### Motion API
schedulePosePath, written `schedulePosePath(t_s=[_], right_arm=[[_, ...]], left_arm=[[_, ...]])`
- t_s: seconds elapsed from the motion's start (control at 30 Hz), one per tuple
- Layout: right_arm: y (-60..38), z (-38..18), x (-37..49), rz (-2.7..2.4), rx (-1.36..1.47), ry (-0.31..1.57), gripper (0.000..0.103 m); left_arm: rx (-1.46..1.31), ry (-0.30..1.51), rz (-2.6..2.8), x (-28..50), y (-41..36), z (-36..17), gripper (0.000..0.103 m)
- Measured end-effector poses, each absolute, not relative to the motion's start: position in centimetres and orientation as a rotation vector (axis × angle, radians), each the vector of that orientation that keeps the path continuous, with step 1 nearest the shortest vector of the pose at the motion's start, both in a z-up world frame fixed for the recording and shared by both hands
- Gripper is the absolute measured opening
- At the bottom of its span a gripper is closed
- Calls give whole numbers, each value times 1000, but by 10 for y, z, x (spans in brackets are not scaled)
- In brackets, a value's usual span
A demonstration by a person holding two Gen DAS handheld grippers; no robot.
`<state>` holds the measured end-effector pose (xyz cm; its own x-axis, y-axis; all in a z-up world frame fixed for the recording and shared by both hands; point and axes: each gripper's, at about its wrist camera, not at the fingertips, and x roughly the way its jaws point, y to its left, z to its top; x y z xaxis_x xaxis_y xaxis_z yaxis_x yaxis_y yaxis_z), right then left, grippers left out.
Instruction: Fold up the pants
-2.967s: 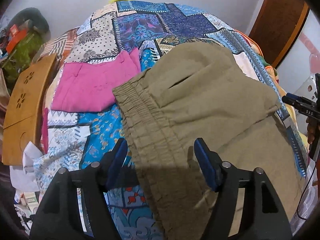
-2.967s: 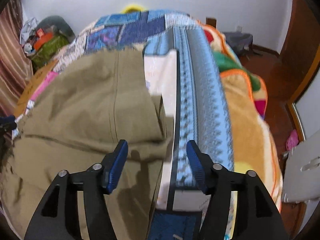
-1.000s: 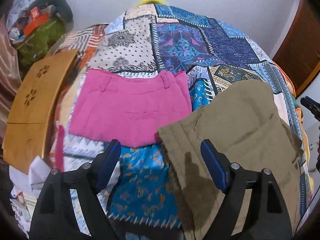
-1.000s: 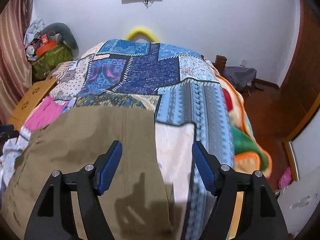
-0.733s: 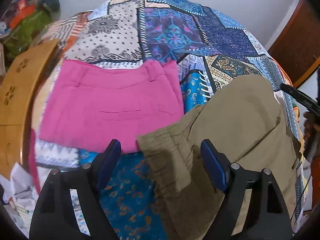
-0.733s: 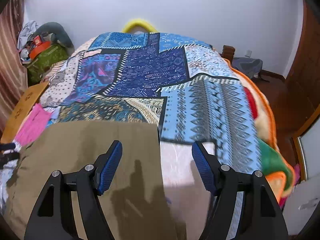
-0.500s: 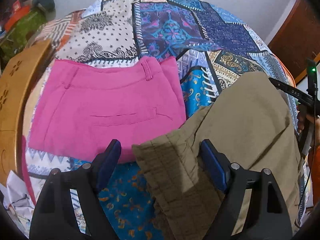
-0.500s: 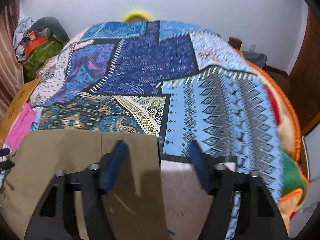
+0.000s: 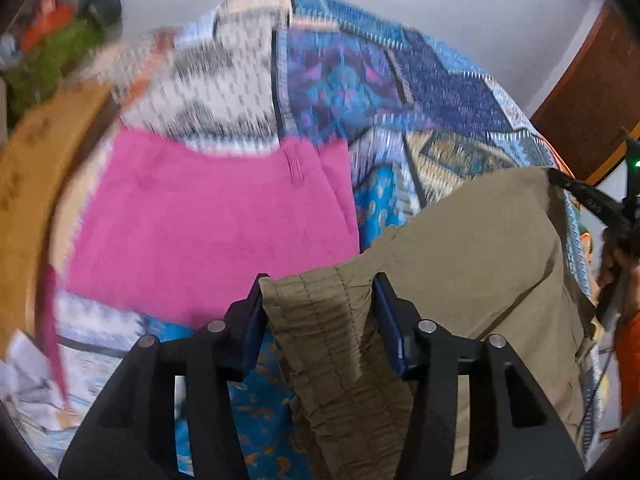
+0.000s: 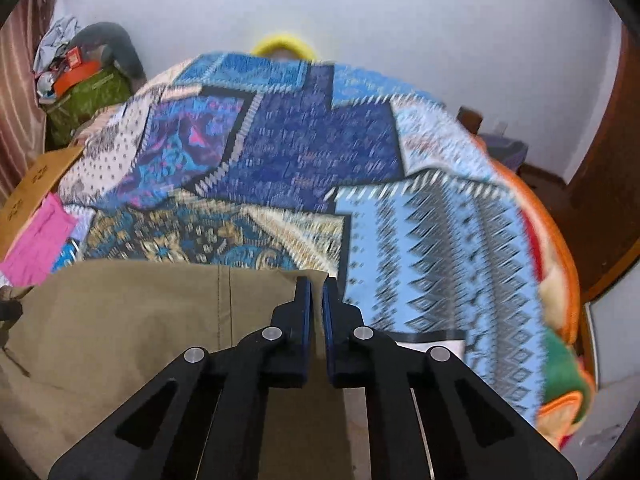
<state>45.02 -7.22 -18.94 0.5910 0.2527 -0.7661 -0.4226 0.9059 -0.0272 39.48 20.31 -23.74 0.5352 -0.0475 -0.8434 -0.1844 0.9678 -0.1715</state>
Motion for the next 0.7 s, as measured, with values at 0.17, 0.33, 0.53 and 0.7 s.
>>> schedulePosePath(t_s=[0.17, 0.33, 0.53, 0.7], right_arm=[[-81, -142, 444, 382, -159, 785, 4], [-94, -84, 418, 377, -123, 681, 4], [-120, -46, 369, 419, -95, 624, 3], [-140, -39, 320, 442, -105, 623, 2]], left_arm=[[-232, 852, 114, 385, 203, -180, 50], [-153, 793, 107, 364, 188, -140, 50], [-82, 759, 51, 319, 170, -112, 50], [-5, 757, 31, 279, 150, -107, 50]])
